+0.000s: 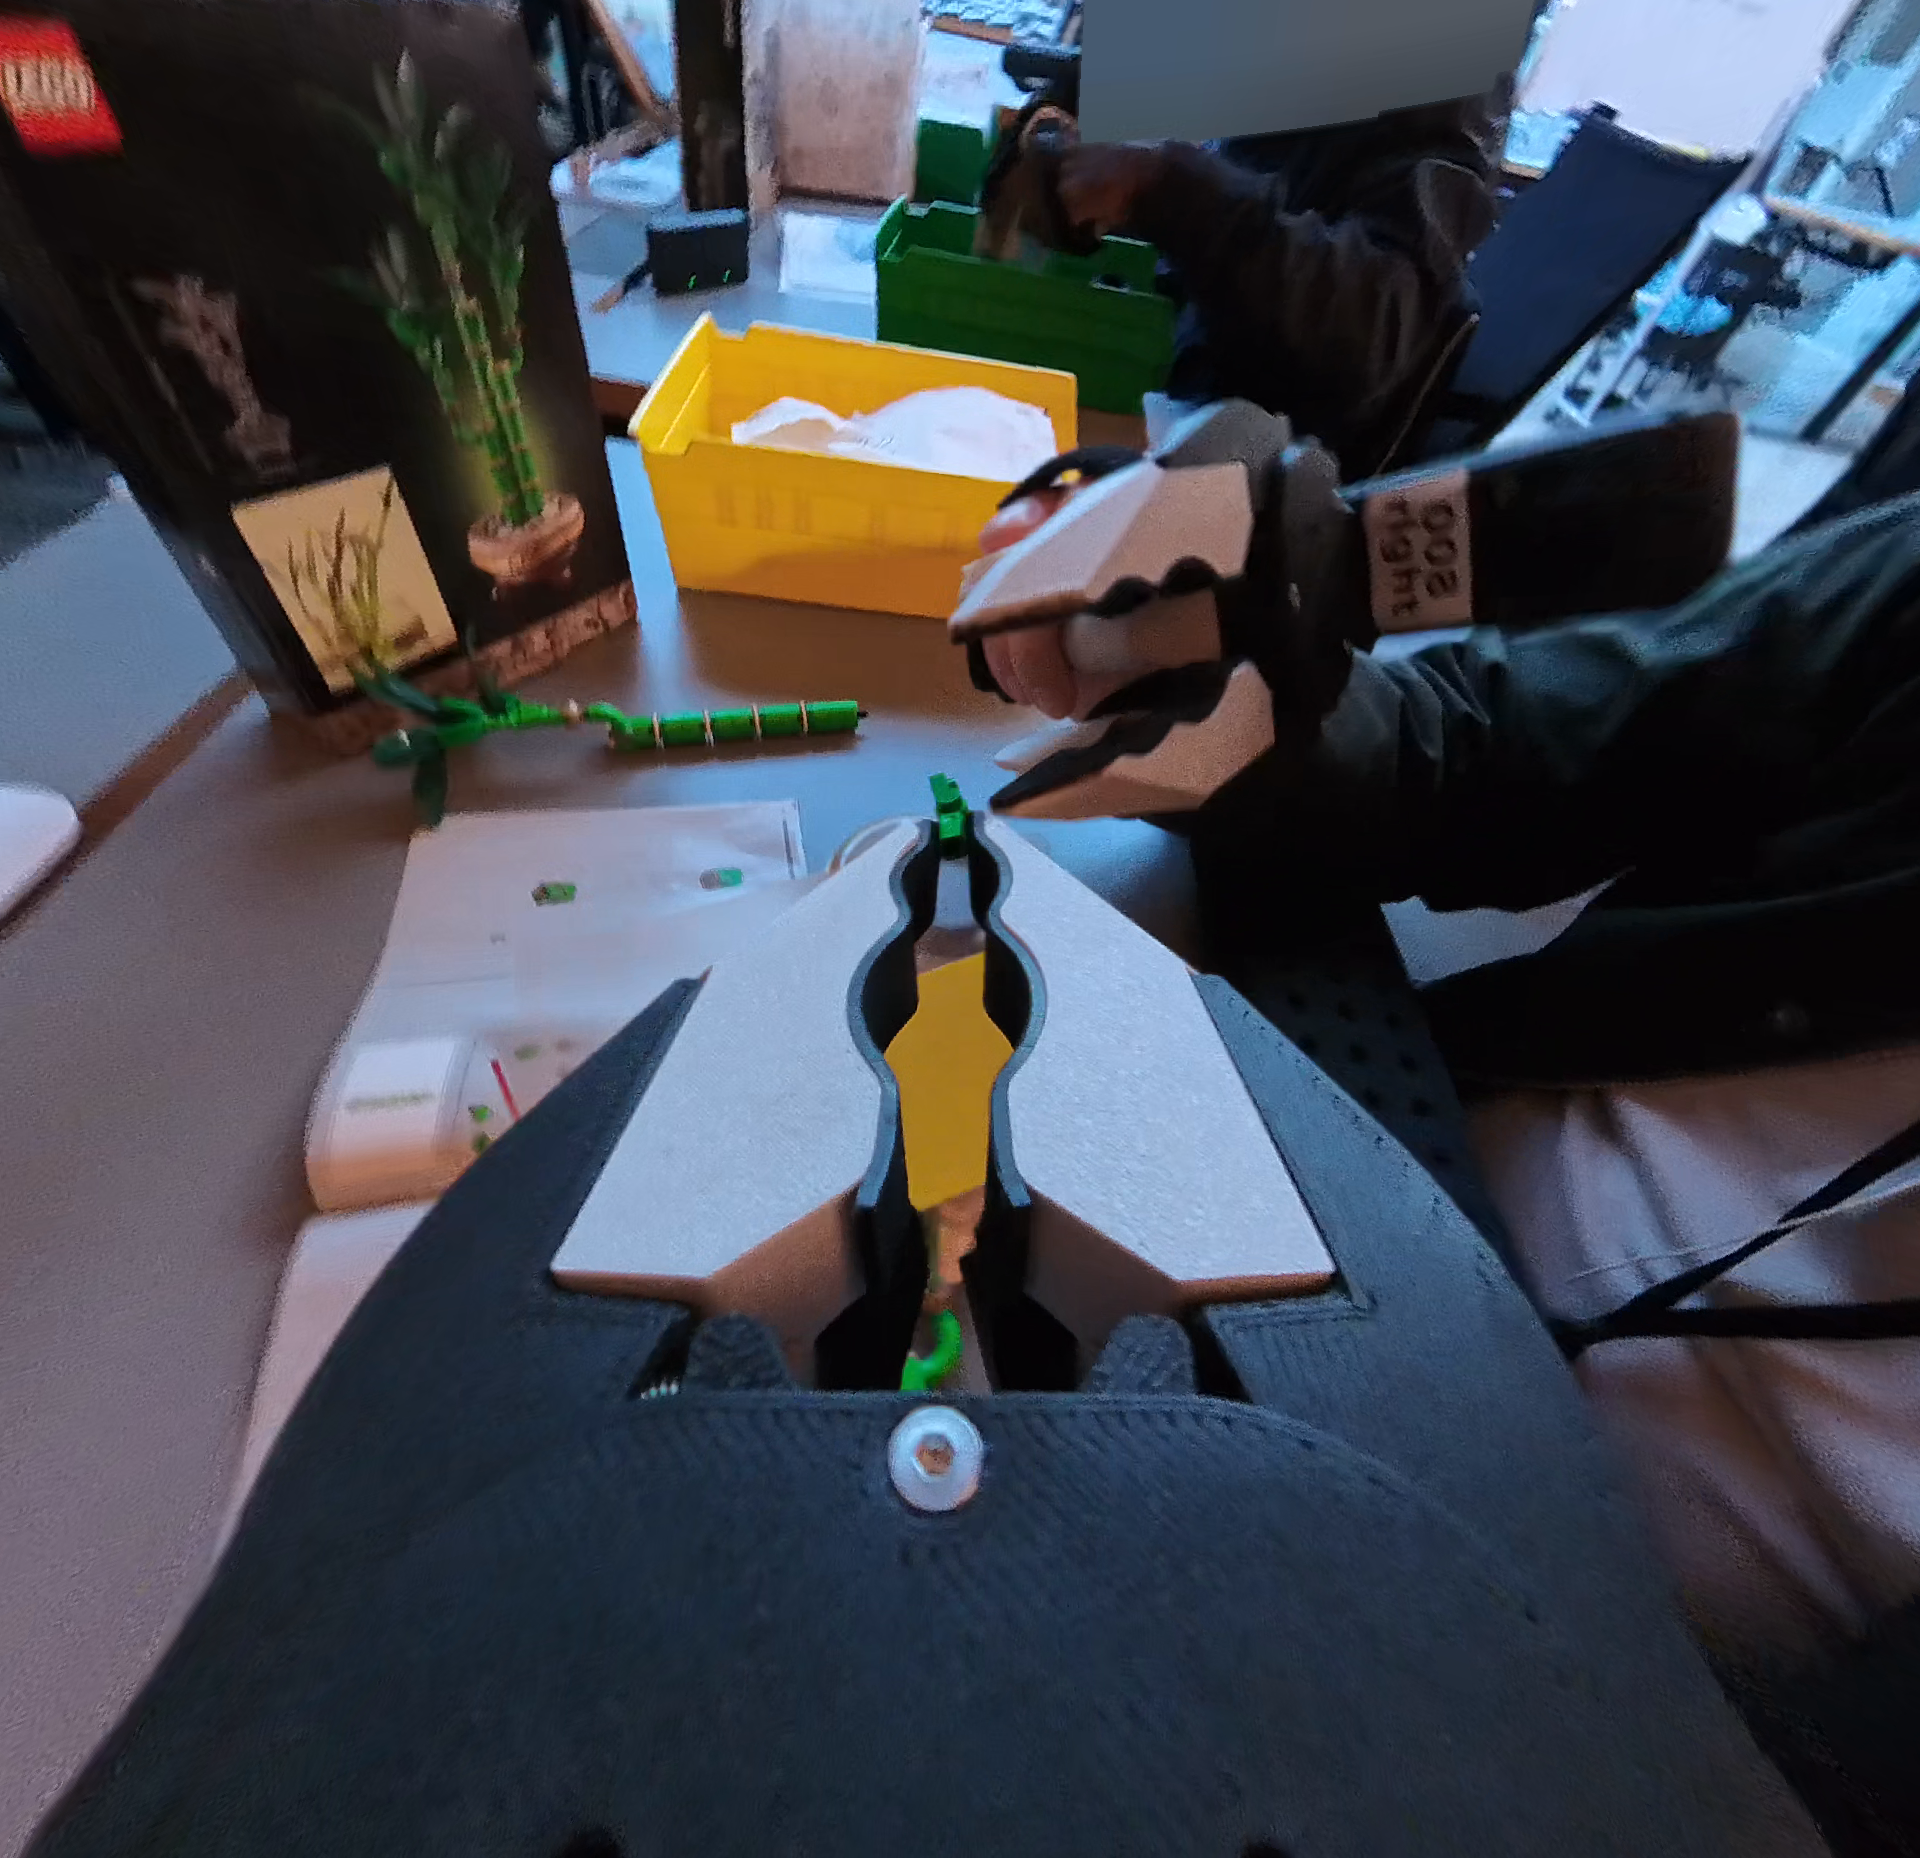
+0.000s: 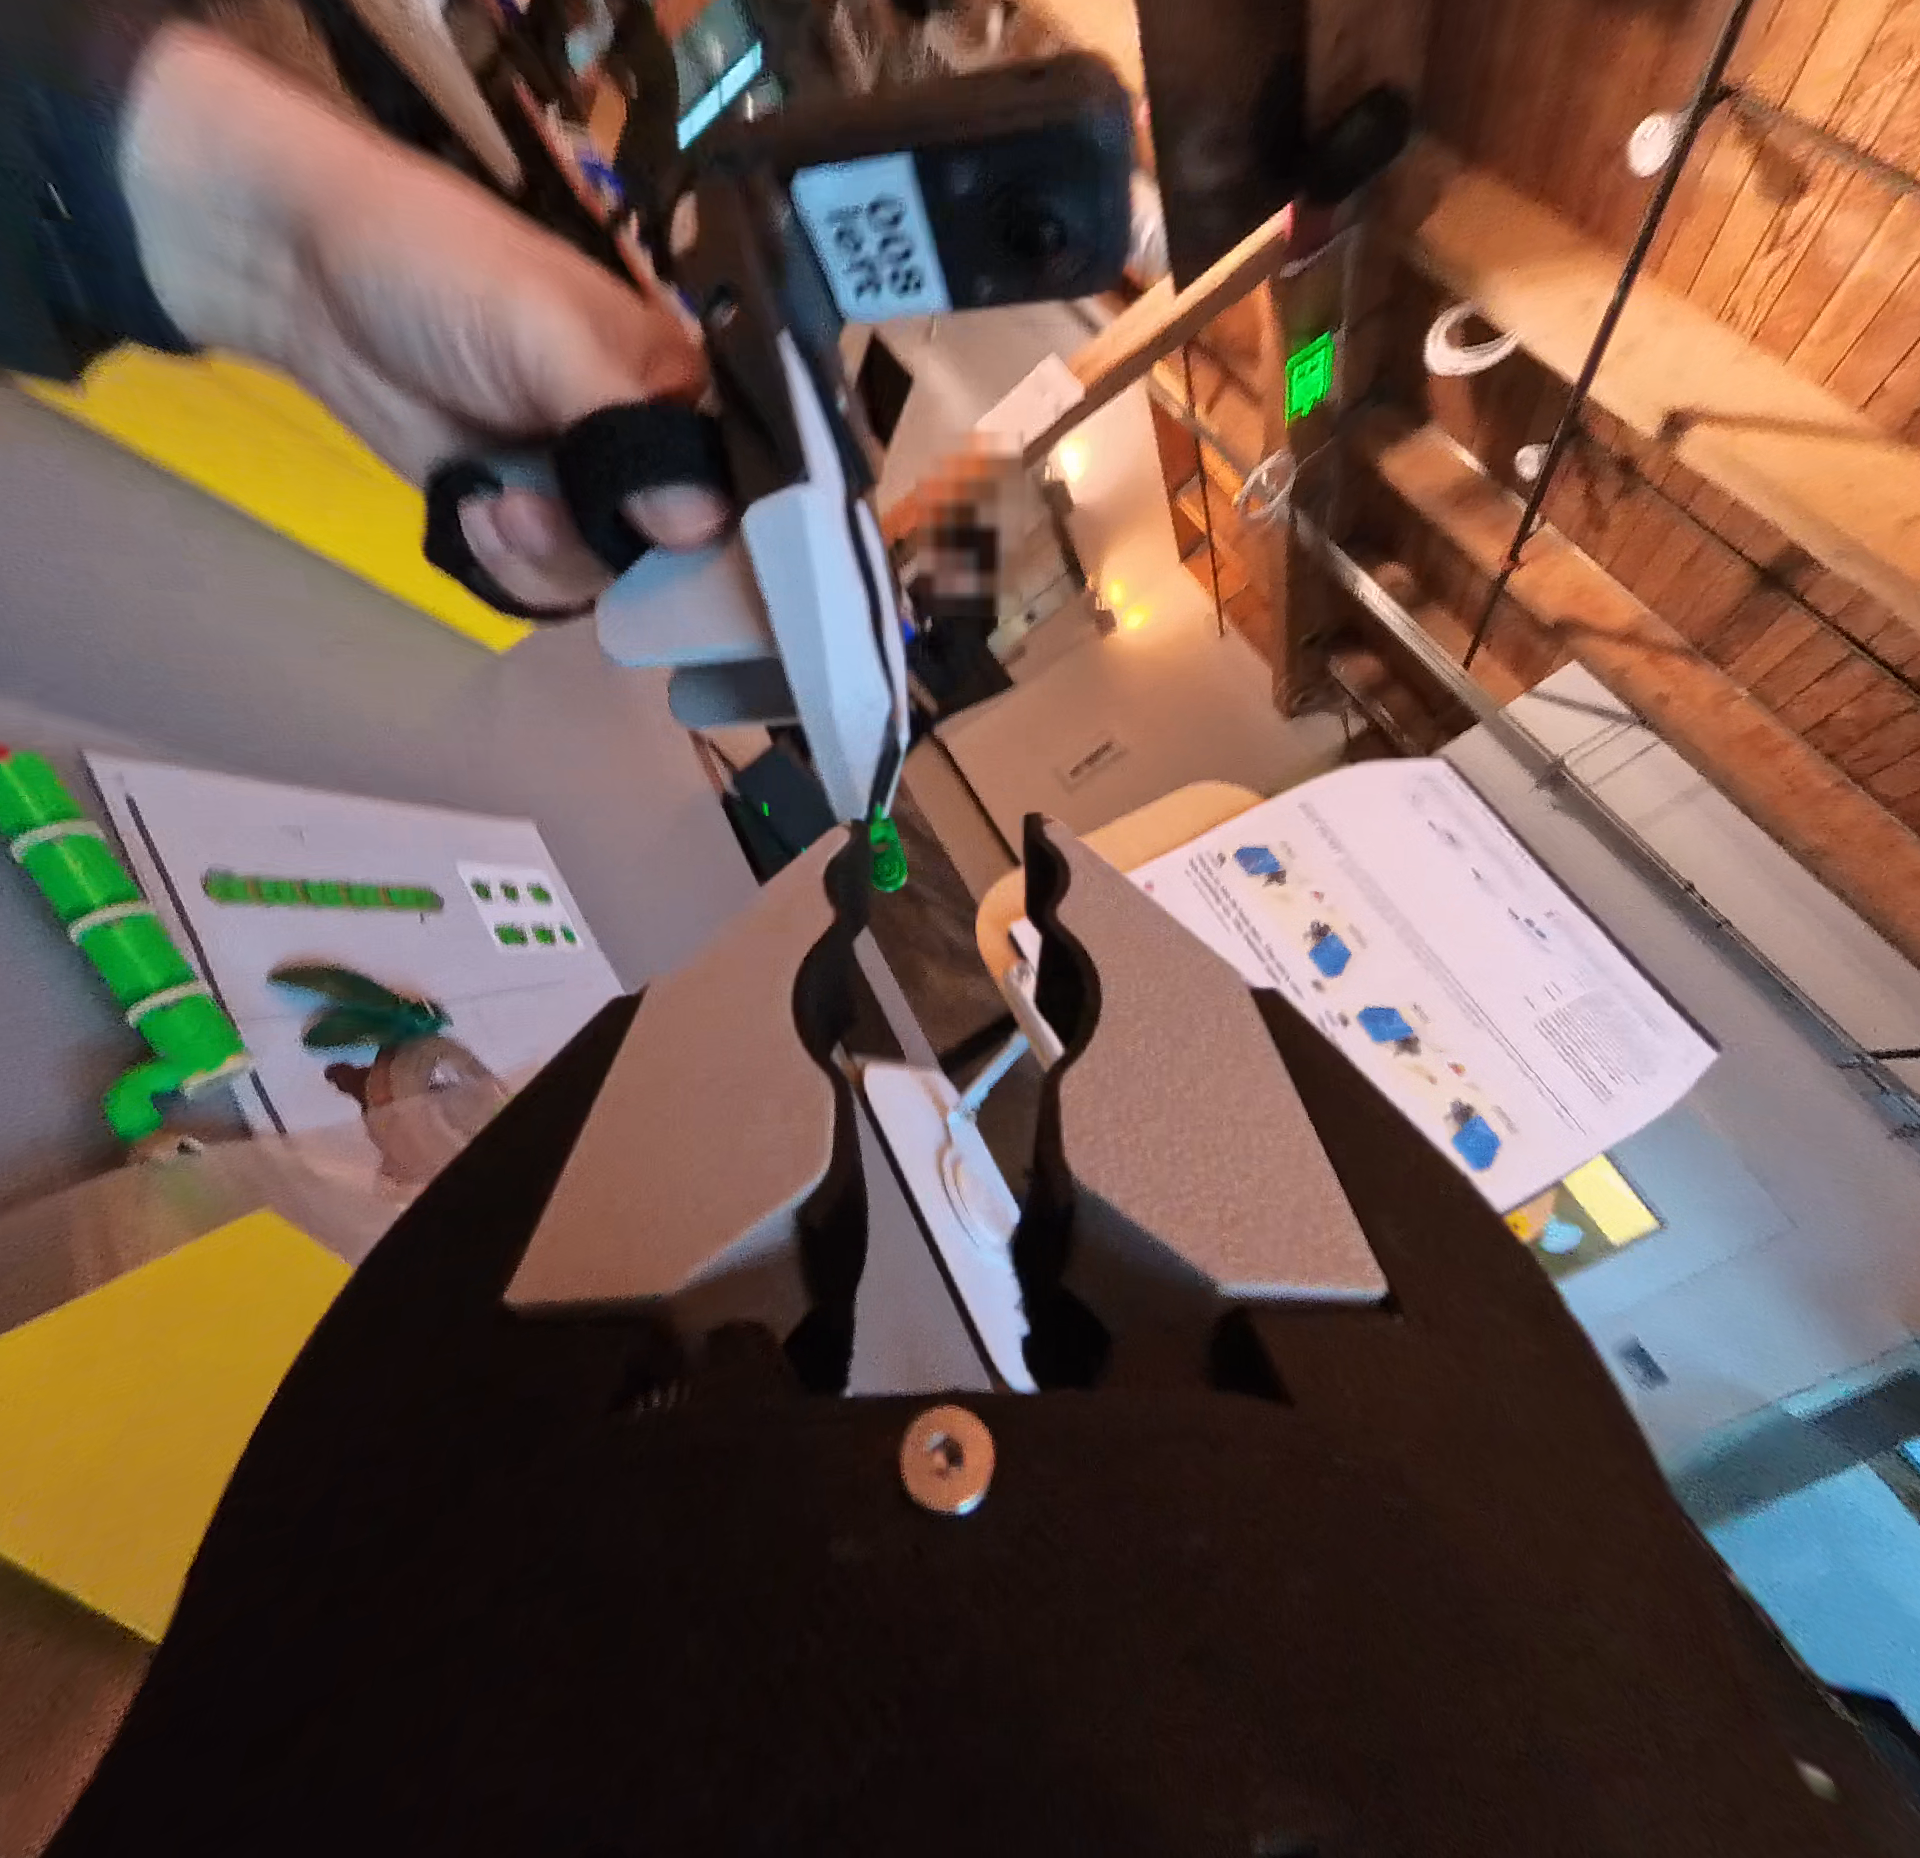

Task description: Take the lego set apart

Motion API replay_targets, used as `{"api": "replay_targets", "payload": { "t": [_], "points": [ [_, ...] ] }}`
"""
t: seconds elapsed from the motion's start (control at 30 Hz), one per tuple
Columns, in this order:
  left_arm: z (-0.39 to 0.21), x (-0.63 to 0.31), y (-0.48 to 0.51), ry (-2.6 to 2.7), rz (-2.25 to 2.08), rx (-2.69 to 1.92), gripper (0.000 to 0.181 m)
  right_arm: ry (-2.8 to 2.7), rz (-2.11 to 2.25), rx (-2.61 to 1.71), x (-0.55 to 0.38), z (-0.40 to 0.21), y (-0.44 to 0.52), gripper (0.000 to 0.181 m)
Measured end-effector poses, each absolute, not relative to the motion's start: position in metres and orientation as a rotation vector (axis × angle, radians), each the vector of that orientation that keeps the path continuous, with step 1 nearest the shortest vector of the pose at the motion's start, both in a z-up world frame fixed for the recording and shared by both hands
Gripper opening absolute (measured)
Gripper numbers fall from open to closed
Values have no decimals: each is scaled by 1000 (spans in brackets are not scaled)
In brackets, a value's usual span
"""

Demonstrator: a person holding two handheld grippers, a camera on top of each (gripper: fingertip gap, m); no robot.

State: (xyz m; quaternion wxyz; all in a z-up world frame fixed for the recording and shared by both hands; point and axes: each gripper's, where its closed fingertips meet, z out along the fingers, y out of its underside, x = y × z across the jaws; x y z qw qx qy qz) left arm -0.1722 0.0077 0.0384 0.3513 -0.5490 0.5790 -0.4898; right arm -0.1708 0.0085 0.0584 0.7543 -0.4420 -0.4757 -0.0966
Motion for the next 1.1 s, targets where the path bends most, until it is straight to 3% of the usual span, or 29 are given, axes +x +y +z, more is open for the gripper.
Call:
{"api": "replay_targets", "payload": {
  "t": [0.3,0.47,1.1],
  "points": [
    [17,-182,-8,1779,-595,-866,4,-1232,185,-998,-186,31,-14,24],
    [3,-184,-24,1900,-627,-840,4,-1330,327,-1105,-192,6,-17,5],
    [-6,-173,-10,1866,-690,-1025,4,-1289,415,-1341,-179,-4,-2,4]
  ]
}}
